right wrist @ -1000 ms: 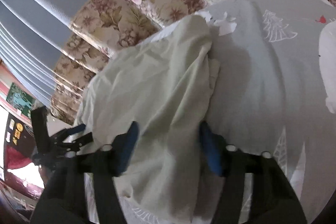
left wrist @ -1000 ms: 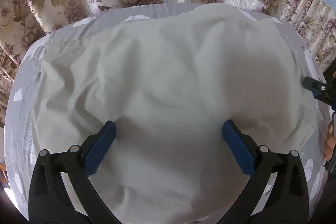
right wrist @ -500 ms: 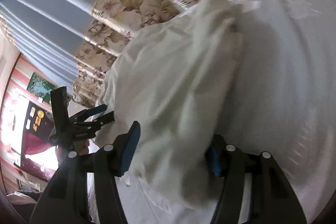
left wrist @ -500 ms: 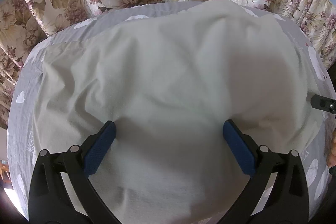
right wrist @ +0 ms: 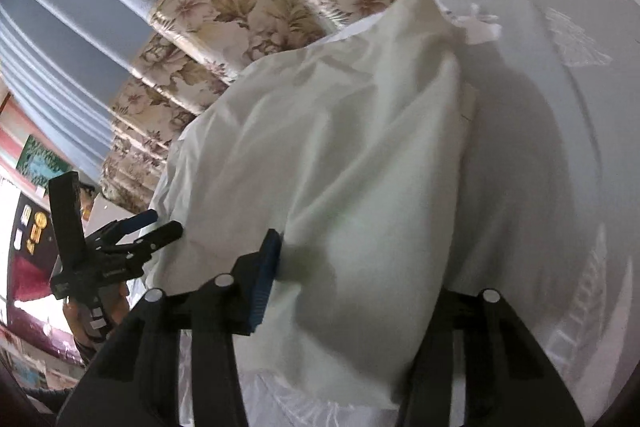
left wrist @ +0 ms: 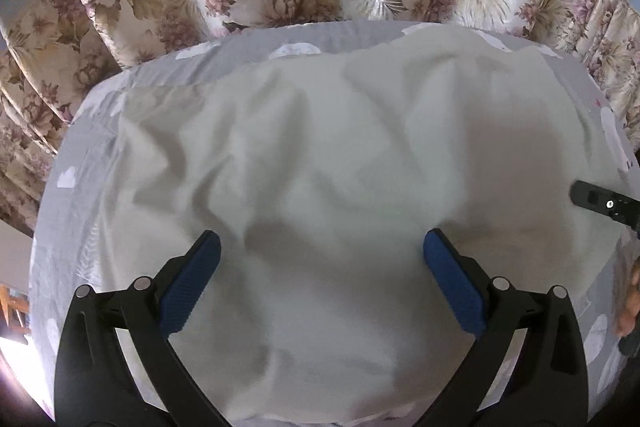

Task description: Fold large clothes

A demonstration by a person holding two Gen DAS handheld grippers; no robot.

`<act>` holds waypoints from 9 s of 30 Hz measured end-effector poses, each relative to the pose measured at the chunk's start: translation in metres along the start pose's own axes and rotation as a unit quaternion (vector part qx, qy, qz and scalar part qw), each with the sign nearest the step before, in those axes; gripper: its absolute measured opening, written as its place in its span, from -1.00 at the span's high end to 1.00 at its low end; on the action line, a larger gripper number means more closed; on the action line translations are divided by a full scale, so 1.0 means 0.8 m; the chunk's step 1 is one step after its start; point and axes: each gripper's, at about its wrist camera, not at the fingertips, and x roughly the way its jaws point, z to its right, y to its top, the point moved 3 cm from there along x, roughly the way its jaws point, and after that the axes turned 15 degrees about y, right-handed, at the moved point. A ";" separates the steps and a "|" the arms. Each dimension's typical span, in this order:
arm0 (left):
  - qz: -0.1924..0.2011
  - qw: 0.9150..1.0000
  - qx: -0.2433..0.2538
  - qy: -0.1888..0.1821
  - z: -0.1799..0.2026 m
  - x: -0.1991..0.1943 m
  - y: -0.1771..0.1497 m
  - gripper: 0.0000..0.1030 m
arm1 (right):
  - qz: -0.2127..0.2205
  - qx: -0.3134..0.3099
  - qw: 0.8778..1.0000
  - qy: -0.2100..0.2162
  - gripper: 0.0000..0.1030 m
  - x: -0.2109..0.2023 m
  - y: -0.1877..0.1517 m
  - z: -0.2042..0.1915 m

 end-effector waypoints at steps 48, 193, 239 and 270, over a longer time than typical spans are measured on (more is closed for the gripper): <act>-0.003 1.000 -0.007 -0.028 -0.079 -0.010 0.008 -0.65 | 0.007 -0.251 0.937 -0.243 0.47 0.077 0.018 -0.232; -0.005 1.000 0.002 0.003 -0.232 0.068 0.010 0.89 | -0.116 -0.300 0.947 -0.025 0.19 0.302 0.065 -0.284; 0.040 0.985 -0.158 -0.065 -0.273 0.013 -0.097 -0.94 | 0.086 -0.162 0.982 -0.041 -0.83 0.145 -0.039 -0.230; 0.042 0.986 -0.086 -0.135 -0.208 0.033 -0.086 0.24 | 0.044 -0.176 0.978 -0.101 -0.83 0.199 -0.069 -0.230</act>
